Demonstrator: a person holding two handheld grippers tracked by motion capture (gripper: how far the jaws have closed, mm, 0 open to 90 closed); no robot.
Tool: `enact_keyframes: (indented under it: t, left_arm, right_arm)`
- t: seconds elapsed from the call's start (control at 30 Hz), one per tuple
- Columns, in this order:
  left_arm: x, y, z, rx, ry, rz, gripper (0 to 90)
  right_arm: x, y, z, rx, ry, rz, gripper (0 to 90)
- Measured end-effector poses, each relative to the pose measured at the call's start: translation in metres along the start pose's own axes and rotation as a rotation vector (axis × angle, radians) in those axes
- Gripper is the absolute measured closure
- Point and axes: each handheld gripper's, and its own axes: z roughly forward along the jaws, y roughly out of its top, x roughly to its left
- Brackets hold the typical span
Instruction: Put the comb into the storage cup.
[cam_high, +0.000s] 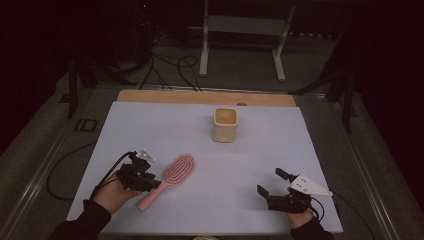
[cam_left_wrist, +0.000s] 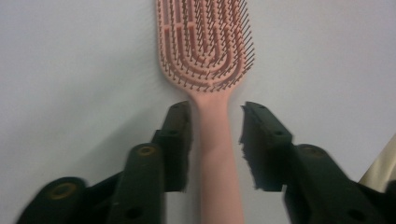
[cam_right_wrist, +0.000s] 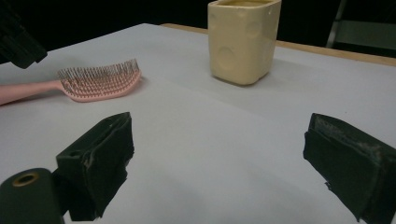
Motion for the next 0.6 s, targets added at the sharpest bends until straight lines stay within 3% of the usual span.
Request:
enact_keyframes:
  t: [0.1,0.33,0.5,0.6]
  left_arm:
    - [-0.002,0.002,0.002,0.006,0.007,0.002,51.8]
    - [-0.004,0.006,0.009,0.050,0.026,-0.024,16.0]
    - [-0.008,0.009,0.019,0.114,0.017,-0.032,2.8]
    - [-0.010,0.011,0.025,0.150,0.017,-0.021,0.9]
  right_arm:
    - [0.000,0.000,0.001,0.000,0.003,0.004,8.1]
    - [0.000,-0.001,0.001,0.003,0.004,0.000,8.1]
    - [0.000,-0.001,0.001,0.008,0.005,-0.001,8.1]
    - [0.000,0.000,0.001,0.005,0.004,-0.004,8.1]
